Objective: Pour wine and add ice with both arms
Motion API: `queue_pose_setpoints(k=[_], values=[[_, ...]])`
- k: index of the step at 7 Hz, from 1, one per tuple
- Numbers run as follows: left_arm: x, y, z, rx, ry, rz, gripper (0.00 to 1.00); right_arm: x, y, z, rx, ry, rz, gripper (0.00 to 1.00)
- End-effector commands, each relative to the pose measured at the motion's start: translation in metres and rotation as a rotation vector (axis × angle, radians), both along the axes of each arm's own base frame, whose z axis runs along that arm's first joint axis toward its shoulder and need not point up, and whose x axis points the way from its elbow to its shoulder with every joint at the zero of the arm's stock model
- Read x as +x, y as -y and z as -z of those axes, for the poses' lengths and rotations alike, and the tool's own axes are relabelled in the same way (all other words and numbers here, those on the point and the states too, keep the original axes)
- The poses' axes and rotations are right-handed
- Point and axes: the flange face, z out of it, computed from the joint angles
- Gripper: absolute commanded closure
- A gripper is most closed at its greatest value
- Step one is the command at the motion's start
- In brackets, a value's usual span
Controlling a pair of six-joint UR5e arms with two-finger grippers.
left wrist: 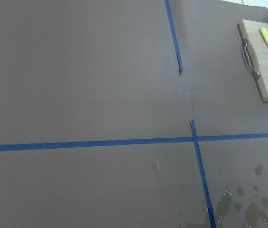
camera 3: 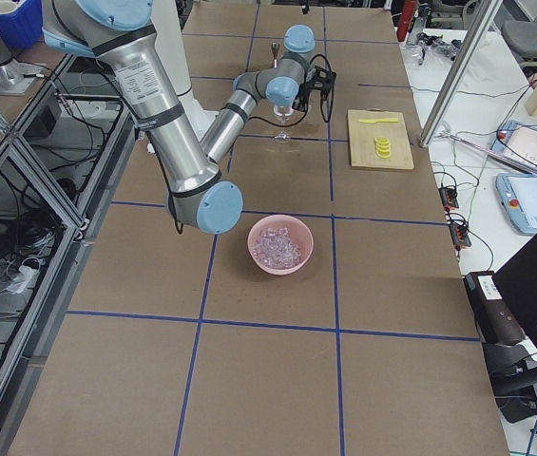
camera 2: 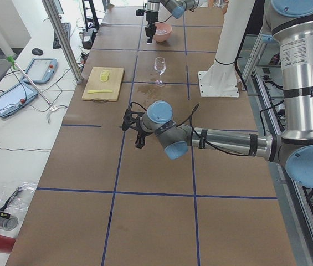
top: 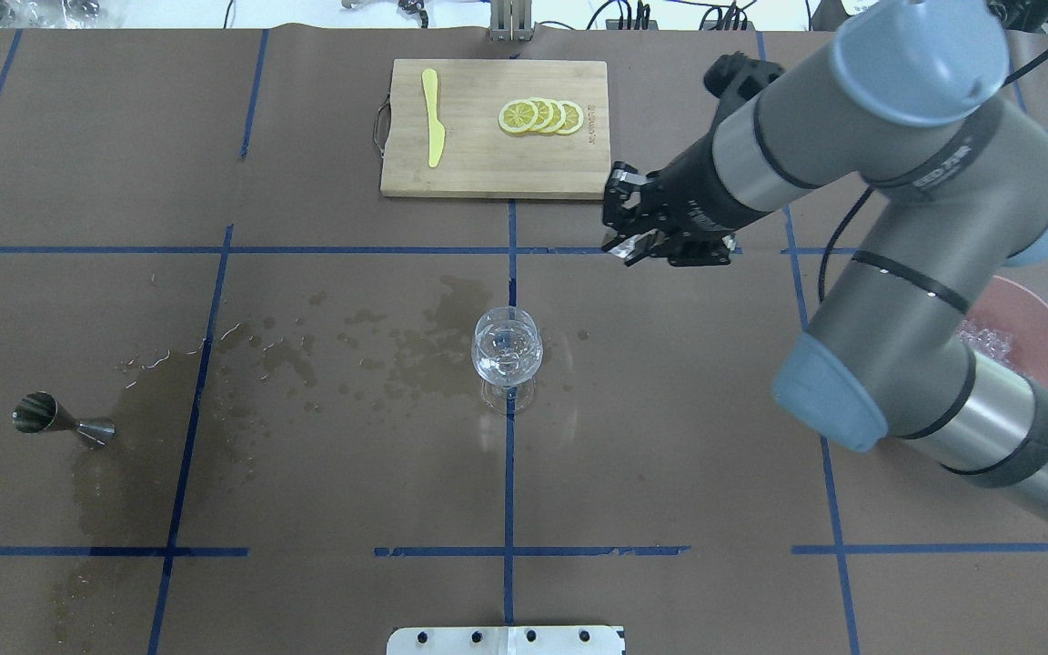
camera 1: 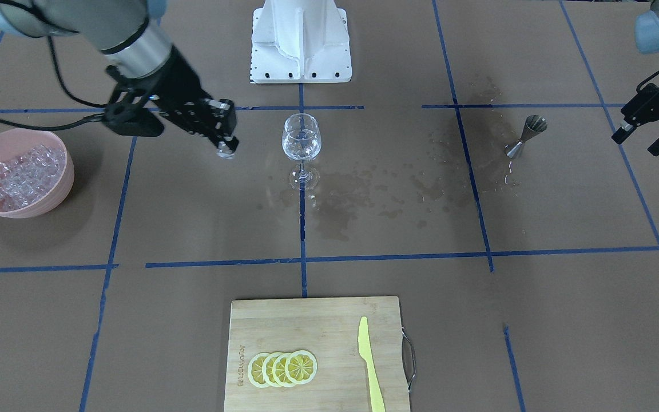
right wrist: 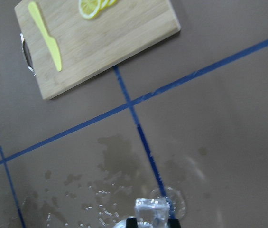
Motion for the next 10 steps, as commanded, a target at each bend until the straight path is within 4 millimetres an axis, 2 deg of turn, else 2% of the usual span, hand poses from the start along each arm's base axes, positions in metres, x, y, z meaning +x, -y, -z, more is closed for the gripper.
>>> queue_pose_setpoints(k=[1,2,4,6,7,8,10], values=[[0.000,0.000,-0.001,-0.002,0.001,0.000,0.00,-0.059,-0.035,0.057,-0.041,0.054,-0.056,1.00],[0.000,0.000,-0.001,-0.002,0.001,0.000,0.00,-0.066,-0.042,0.056,-0.044,0.053,-0.045,1.00],[0.000,0.000,-0.001,-0.002,0.000,0.000,0.00,-0.065,-0.044,0.055,-0.043,0.054,-0.038,1.00],[0.000,0.000,-0.001,-0.002,0.001,0.000,0.00,-0.065,-0.047,0.039,-0.054,0.035,-0.033,1.00],[0.000,-0.001,0.000,-0.001,0.000,0.001,0.00,-0.070,-0.050,0.039,-0.054,0.033,-0.026,0.93],[0.000,-0.001,0.000,-0.001,-0.001,0.001,0.00,-0.070,-0.051,0.039,-0.051,0.033,-0.032,0.01],[0.000,-0.001,-0.001,-0.003,0.000,0.001,0.00,-0.070,-0.051,0.037,-0.050,0.031,-0.033,0.00]])
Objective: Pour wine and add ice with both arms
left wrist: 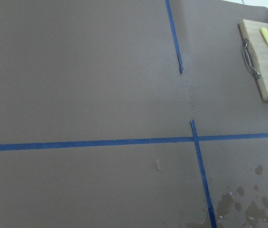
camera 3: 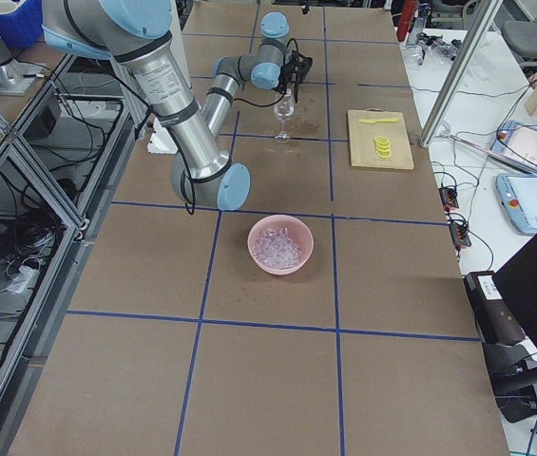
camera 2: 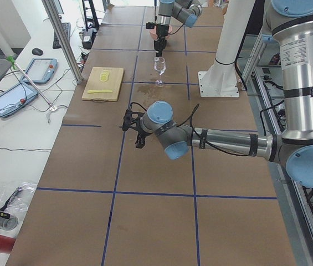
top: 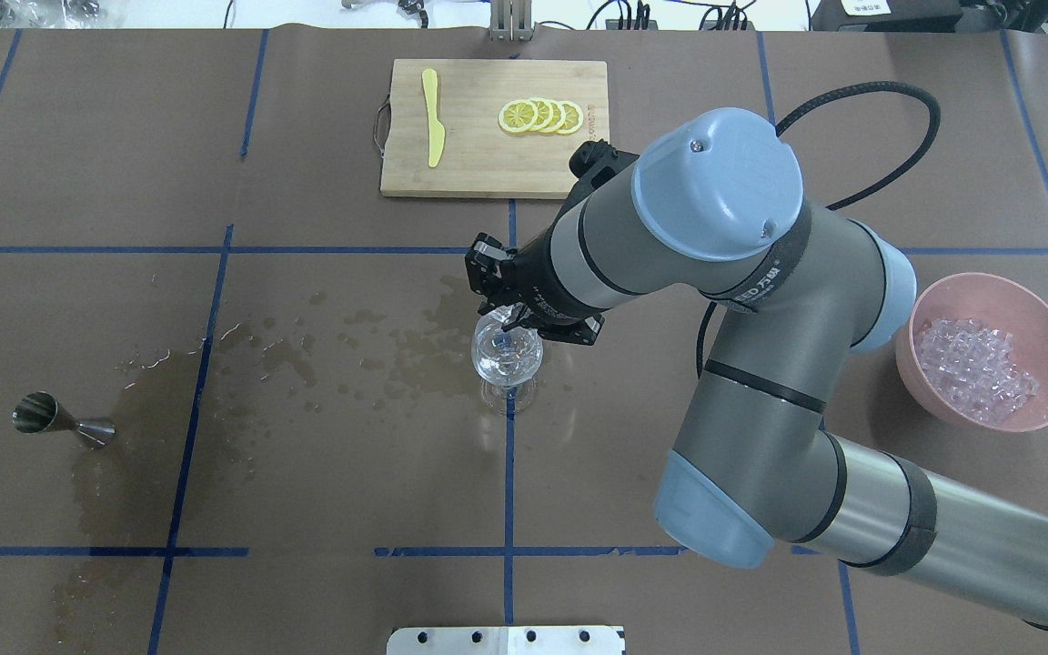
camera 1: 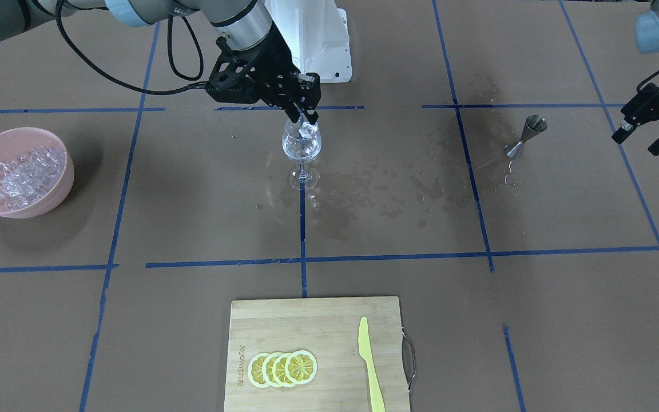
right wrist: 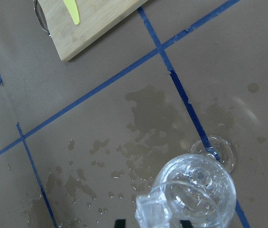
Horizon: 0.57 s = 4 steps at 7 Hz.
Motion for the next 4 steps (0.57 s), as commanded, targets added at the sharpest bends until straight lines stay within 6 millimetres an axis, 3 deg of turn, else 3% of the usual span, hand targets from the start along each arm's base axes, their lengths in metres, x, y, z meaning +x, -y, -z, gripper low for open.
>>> queue_pose_setpoints(k=[1,2,4], values=[[0.000,0.000,-0.002,-0.004,0.000,-0.001,0.00,0.002,0.000,-0.007,0.002,-0.008,0.000,0.00],[0.000,0.000,-0.005,-0.008,0.003,-0.001,0.00,0.020,0.002,-0.034,-0.013,-0.032,-0.005,0.00],[0.000,0.001,-0.003,-0.001,0.002,-0.001,0.00,0.108,0.045,-0.127,0.066,-0.147,0.039,0.00]])
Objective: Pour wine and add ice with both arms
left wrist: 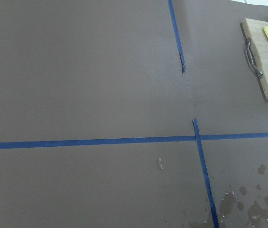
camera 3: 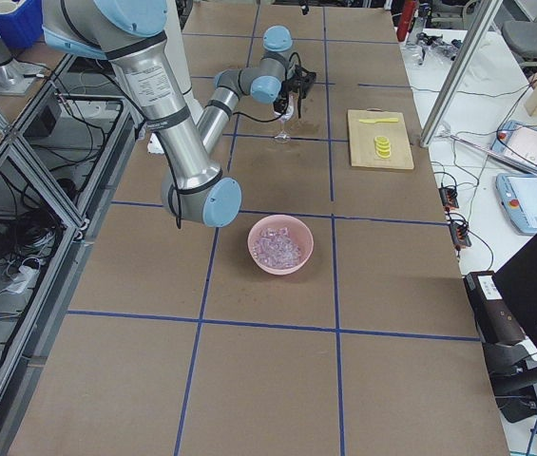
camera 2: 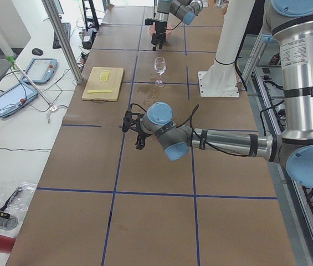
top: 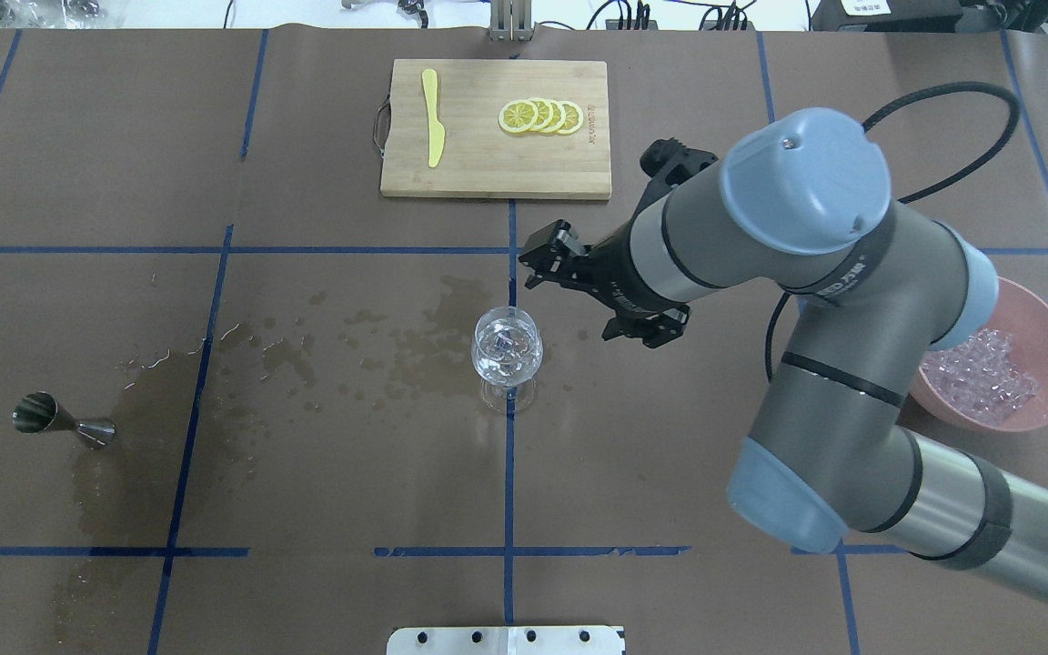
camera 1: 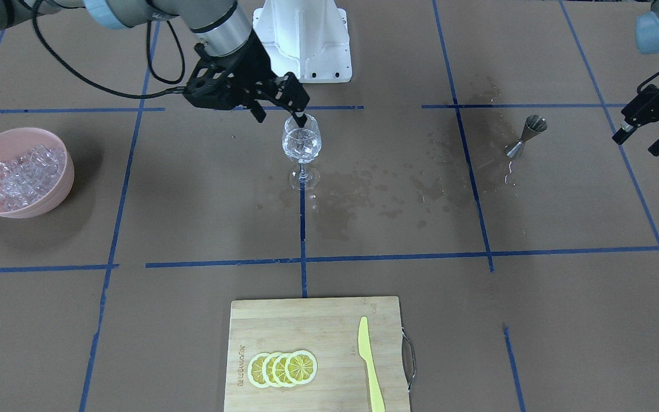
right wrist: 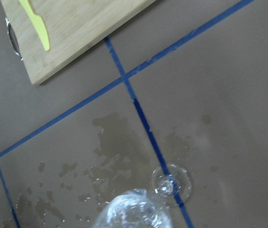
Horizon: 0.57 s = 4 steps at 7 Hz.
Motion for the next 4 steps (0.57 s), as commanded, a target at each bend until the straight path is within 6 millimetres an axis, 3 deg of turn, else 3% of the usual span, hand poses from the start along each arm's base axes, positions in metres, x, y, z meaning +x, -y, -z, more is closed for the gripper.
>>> queue_pose_setpoints(k=[1,4], values=[[0.000,0.000,0.003,0.012,0.000,-0.003,0.00,0.095,0.043,-0.106,0.117,-0.139,0.081,0.00],[-0.005,0.005,-0.006,0.053,0.059,0.039,0.00,0.252,0.088,-0.236,0.241,-0.254,0.182,0.00]])
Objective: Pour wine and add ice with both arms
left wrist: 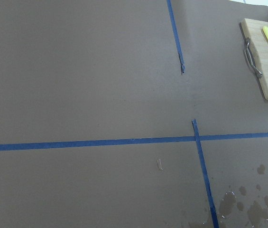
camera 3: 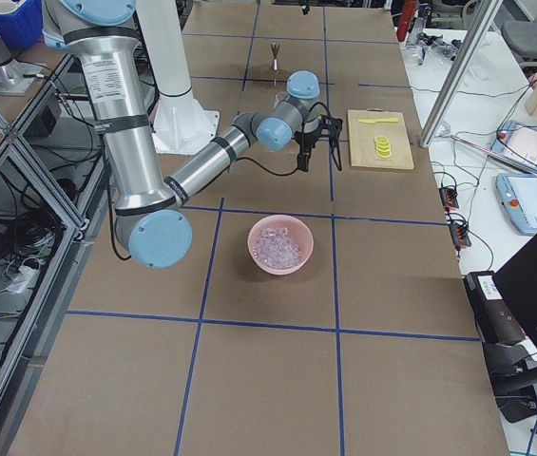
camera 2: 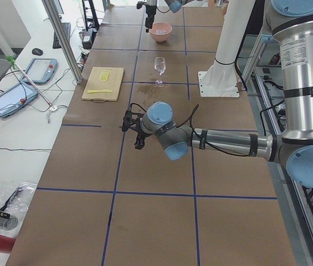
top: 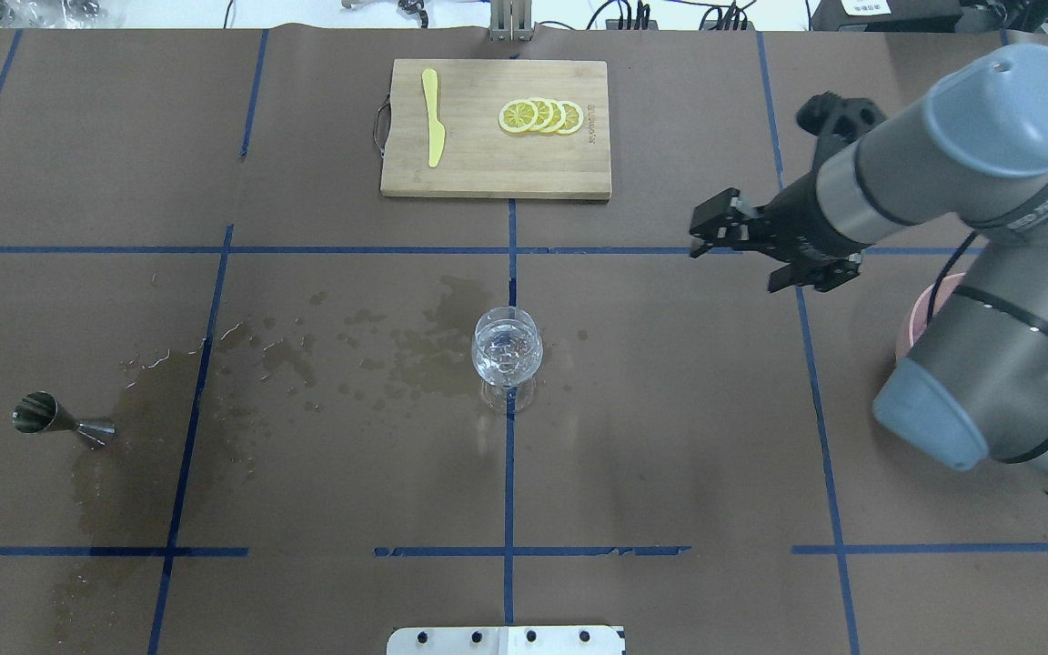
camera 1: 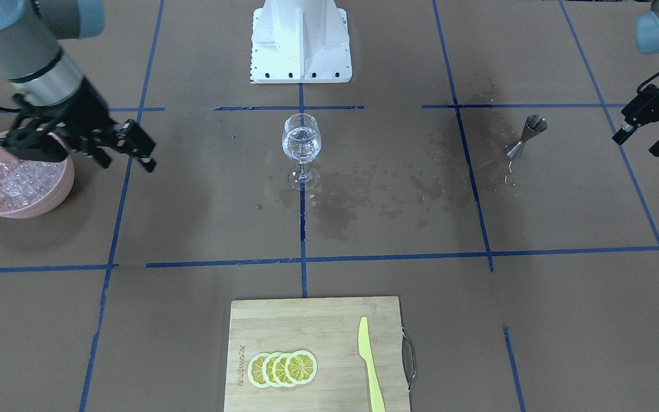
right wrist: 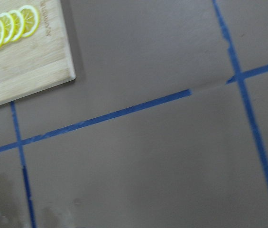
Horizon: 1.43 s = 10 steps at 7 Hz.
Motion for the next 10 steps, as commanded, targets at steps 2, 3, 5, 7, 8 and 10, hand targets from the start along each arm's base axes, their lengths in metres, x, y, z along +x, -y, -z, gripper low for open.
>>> queue_pose_setpoints(k=[2,3,5,7,8,10], values=[[-0.019,0.009,-0.044,0.151,0.166,-0.058,0.00,0.166,0.051,-0.138,0.114,-0.085,0.087,0.00],[-0.025,0.011,-0.053,0.202,0.206,-0.087,0.00,0.196,0.057,-0.163,0.152,-0.114,0.109,0.00],[-0.057,0.032,-0.059,0.248,0.354,-0.130,0.00,0.226,0.062,-0.210,0.201,-0.168,0.178,0.00],[-0.167,0.107,-0.014,0.113,0.484,-0.151,0.00,0.241,0.066,-0.228,0.223,-0.181,0.206,0.00],[-0.170,0.125,0.009,-0.015,0.462,-0.180,0.00,0.241,0.062,-0.233,0.208,-0.162,0.206,0.00],[-0.144,0.101,-0.061,-0.122,0.366,-0.260,0.00,0.229,0.065,-0.232,0.186,-0.141,0.222,0.00]])
